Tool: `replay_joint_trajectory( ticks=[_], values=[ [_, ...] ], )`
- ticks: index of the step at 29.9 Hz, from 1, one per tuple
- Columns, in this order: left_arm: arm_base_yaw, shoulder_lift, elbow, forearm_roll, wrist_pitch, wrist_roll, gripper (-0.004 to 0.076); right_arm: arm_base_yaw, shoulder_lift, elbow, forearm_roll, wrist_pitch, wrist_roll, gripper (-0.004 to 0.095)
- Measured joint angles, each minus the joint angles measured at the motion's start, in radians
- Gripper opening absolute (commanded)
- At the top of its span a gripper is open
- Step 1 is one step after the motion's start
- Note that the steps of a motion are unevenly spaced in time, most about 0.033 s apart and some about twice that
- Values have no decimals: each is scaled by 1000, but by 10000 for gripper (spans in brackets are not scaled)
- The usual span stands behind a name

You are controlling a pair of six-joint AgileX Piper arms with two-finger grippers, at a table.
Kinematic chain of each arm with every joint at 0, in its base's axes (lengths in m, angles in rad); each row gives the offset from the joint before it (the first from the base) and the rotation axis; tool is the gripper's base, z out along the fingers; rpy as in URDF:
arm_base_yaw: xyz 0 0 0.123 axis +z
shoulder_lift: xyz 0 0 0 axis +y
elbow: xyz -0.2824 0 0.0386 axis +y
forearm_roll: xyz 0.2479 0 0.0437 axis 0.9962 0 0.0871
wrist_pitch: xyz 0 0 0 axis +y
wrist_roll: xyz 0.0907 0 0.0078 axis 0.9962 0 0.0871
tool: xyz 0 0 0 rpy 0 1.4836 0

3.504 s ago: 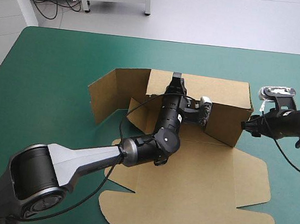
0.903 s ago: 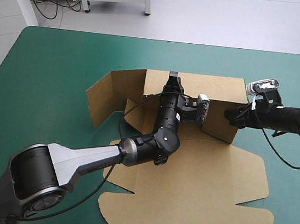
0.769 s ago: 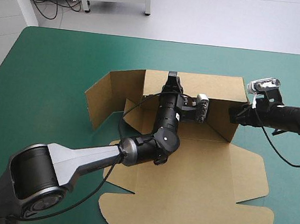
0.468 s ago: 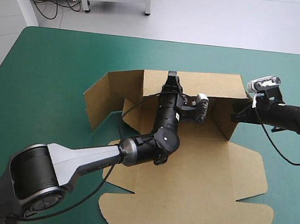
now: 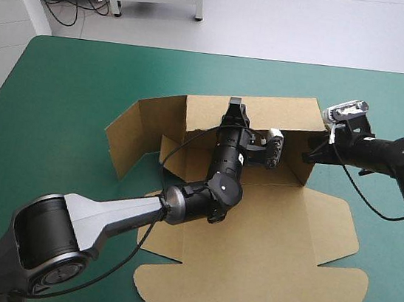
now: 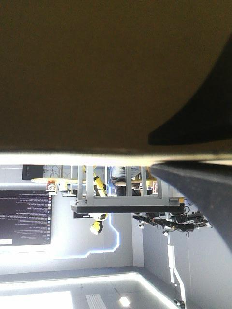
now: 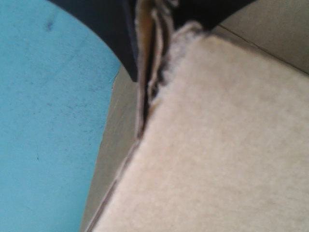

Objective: Fold the box

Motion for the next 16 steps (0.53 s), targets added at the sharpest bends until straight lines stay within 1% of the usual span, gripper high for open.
replay_joint_trajectory(
  ticks=[2,4,9,16],
  values=[
    [0,1,1,0,-10,0,308,28,-1,-1,-25,-25,30,2],
    [0,3,1,0,-20,-1,351,58,-1,-2,-49,-54,67,2],
    [0,6,1,2,-23,-1,353,112,-4,-2,-139,-128,200,2],
    [-19,7,-2,2,-13,-1,353,159,-10,-4,-332,-210,455,2]
  ],
)
